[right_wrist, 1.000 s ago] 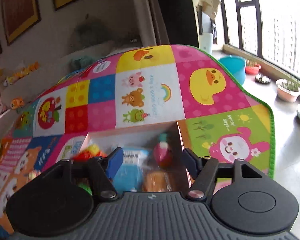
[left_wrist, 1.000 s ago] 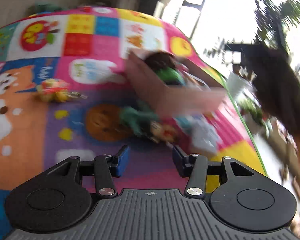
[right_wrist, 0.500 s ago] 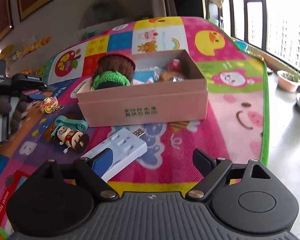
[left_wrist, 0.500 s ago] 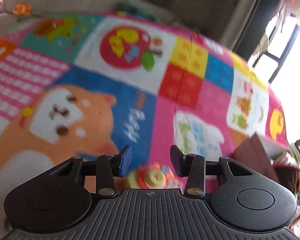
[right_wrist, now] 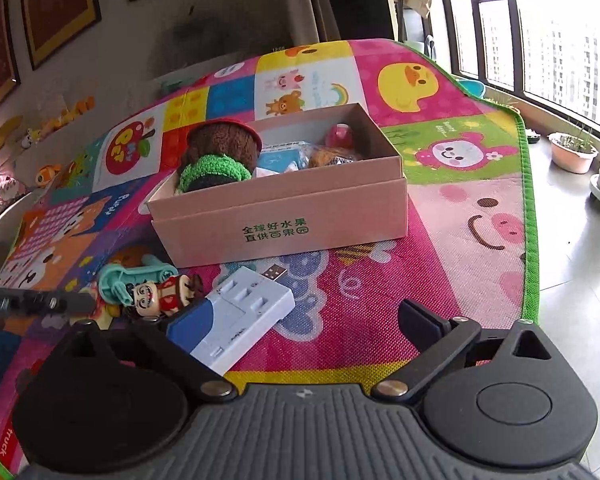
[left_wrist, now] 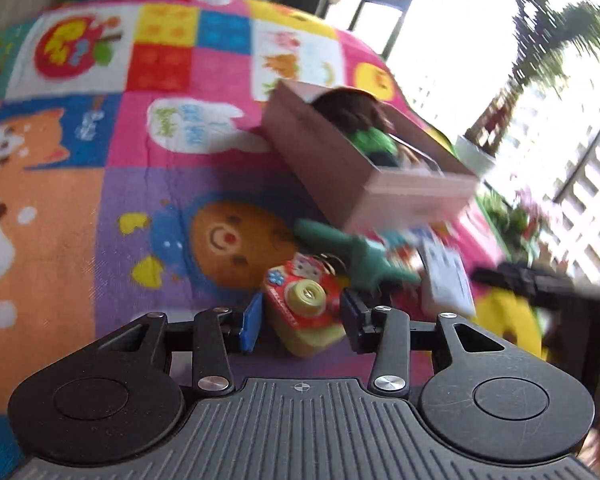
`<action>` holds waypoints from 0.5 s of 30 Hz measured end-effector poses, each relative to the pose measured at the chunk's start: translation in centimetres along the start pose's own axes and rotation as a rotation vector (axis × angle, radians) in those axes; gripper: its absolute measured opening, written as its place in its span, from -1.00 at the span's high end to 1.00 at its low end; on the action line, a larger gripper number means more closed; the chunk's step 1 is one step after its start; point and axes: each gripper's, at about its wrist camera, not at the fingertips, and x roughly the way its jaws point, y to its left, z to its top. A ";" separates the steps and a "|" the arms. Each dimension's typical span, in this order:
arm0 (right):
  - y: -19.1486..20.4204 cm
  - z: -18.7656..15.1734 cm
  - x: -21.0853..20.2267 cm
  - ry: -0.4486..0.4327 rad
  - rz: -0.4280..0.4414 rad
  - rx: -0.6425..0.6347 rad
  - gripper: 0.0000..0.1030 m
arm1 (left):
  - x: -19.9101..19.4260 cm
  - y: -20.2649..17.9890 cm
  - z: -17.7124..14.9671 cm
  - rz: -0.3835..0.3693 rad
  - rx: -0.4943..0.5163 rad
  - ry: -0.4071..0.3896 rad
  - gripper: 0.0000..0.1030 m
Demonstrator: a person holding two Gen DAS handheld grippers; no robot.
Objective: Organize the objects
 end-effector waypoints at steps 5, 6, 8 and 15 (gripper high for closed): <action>0.1 -0.2 -0.5 -0.021 0.007 -0.009 -0.98 | -1.1 -2.1 -1.0 -0.008 0.049 0.038 0.12; 0.1 -0.2 -0.7 -0.025 0.008 -0.009 -1.00 | -1.1 -2.4 -1.0 -0.020 0.052 0.050 0.12; -0.1 -0.4 -0.9 -0.026 0.010 0.004 -1.00 | -1.2 -3.2 -1.2 -0.038 0.075 0.069 0.13; -1.2 -0.9 -0.6 0.003 0.017 0.074 -1.00 | -1.4 -6.2 -1.7 -0.003 0.215 0.100 0.11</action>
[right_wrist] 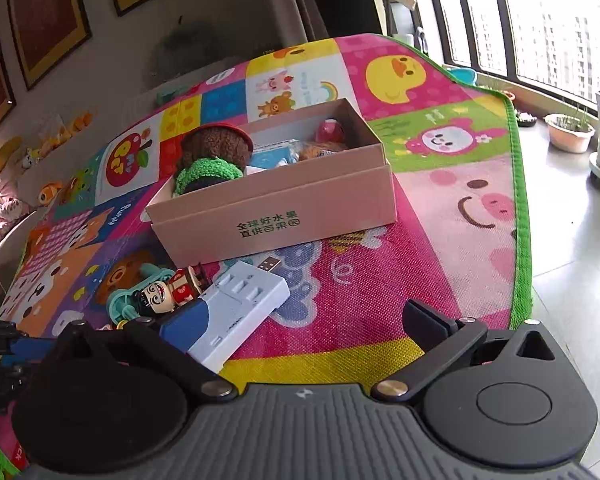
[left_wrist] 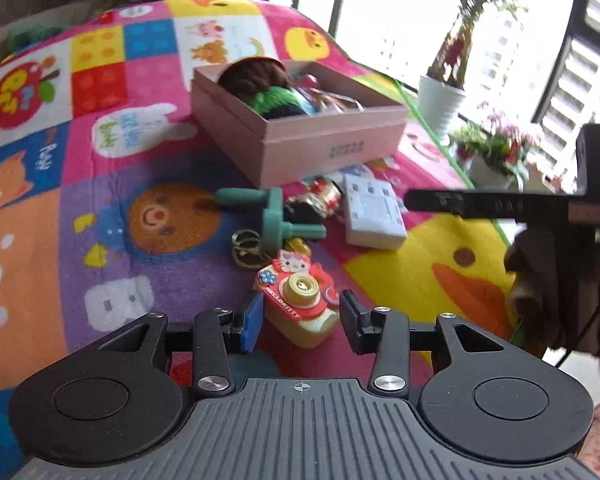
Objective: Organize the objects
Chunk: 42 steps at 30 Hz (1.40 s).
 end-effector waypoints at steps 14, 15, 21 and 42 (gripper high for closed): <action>-0.2 0.0 0.6 0.030 0.022 0.013 -1.00 | -0.8 2.6 -0.6 0.041 -0.209 0.003 0.18; -0.2 0.0 0.6 0.032 0.023 0.015 -1.00 | -0.4 2.2 -0.7 0.029 -0.202 0.004 0.18; -0.6 0.1 0.7 0.051 0.048 0.027 -1.00 | 0.2 -0.3 -0.2 -0.026 -0.105 0.001 0.18; -1.0 -0.1 0.2 0.026 0.070 0.055 -1.00 | -0.4 -1.9 -0.4 -0.052 -0.007 -0.067 0.17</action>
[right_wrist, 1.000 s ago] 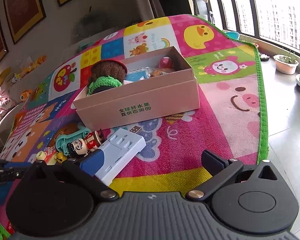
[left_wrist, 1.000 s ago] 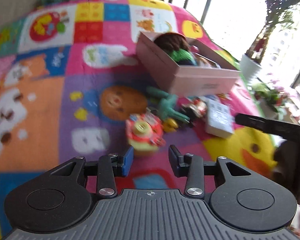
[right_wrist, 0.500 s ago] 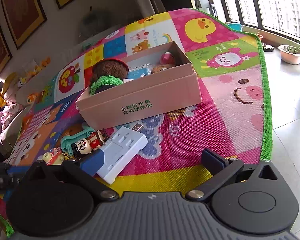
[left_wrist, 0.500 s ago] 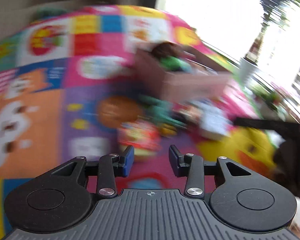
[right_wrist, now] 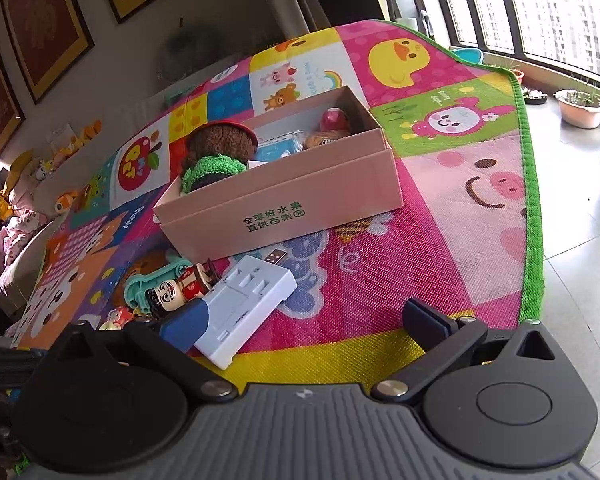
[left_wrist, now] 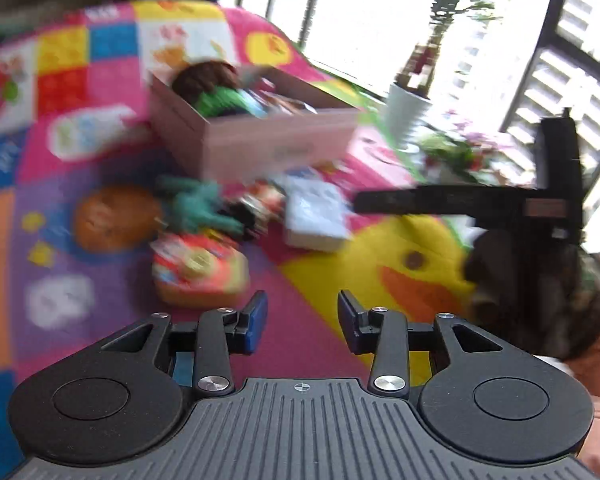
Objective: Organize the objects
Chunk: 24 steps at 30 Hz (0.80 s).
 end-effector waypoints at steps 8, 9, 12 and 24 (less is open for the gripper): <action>0.0 0.0 0.0 -0.002 0.000 0.003 -1.00 | -0.4 5.0 0.9 0.171 -0.148 -0.051 0.19; 0.0 0.0 0.0 -0.001 0.001 0.003 -1.00 | -0.3 5.2 1.0 0.159 -0.149 -0.050 0.19; 0.0 0.0 0.0 -0.001 0.001 0.002 -1.00 | 0.5 5.1 1.1 0.114 -0.134 -0.053 0.18; -0.1 0.0 0.0 -0.001 0.001 0.002 -1.00 | 4.2 2.5 1.7 0.063 -0.129 -0.045 0.01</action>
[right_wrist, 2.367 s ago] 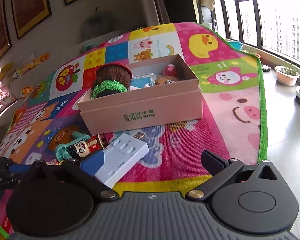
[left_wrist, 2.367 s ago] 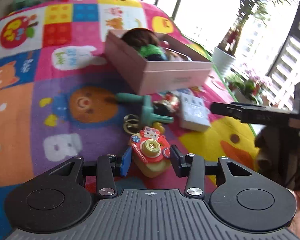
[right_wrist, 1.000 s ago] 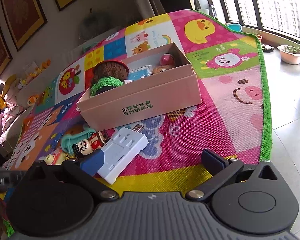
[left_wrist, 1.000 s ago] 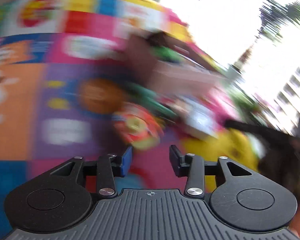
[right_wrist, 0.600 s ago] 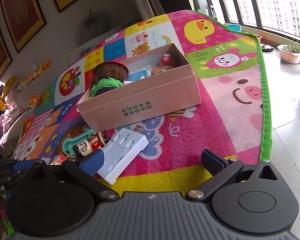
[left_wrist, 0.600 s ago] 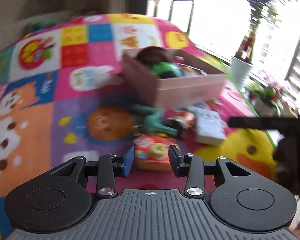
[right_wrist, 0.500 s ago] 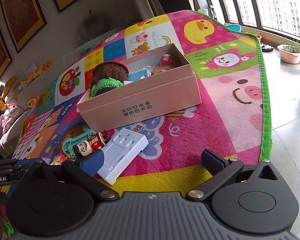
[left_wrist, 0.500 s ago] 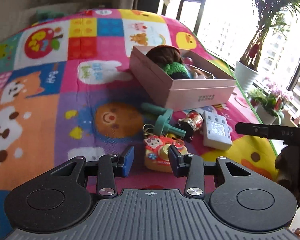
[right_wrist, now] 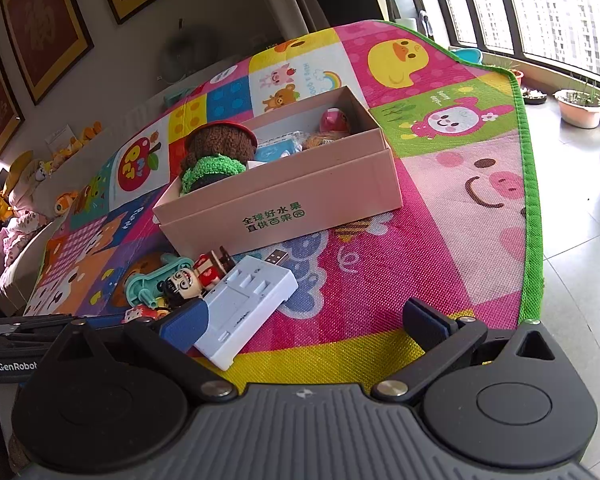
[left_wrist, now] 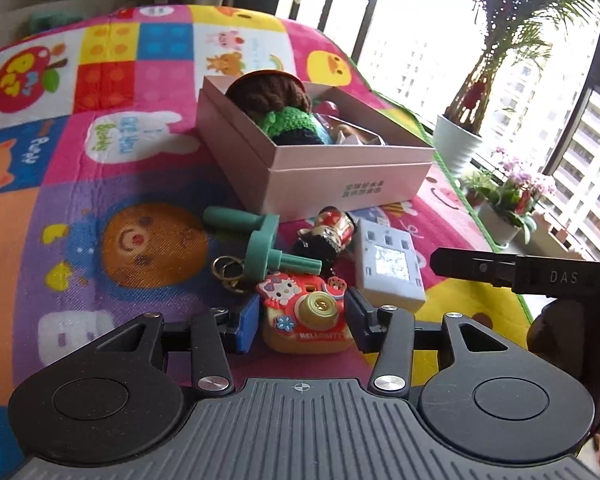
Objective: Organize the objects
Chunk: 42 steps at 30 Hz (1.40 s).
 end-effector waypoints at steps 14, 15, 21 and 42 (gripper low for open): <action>-0.1 0.0 -0.1 -0.005 0.007 0.011 -1.00 | -0.1 0.2 0.1 0.013 -0.093 0.015 0.00; -0.1 0.0 -0.1 -0.006 0.008 0.015 -1.00 | -0.4 0.4 0.1 0.025 -0.077 0.019 0.00; -0.3 -0.2 -0.3 -0.014 0.021 0.034 -1.00 | -3.6 3.6 0.4 0.259 -0.019 -0.006 0.16; -1.4 -0.2 -0.6 -0.033 0.054 0.091 -1.00 | 5.2 -3.6 3.9 0.053 0.174 0.095 0.32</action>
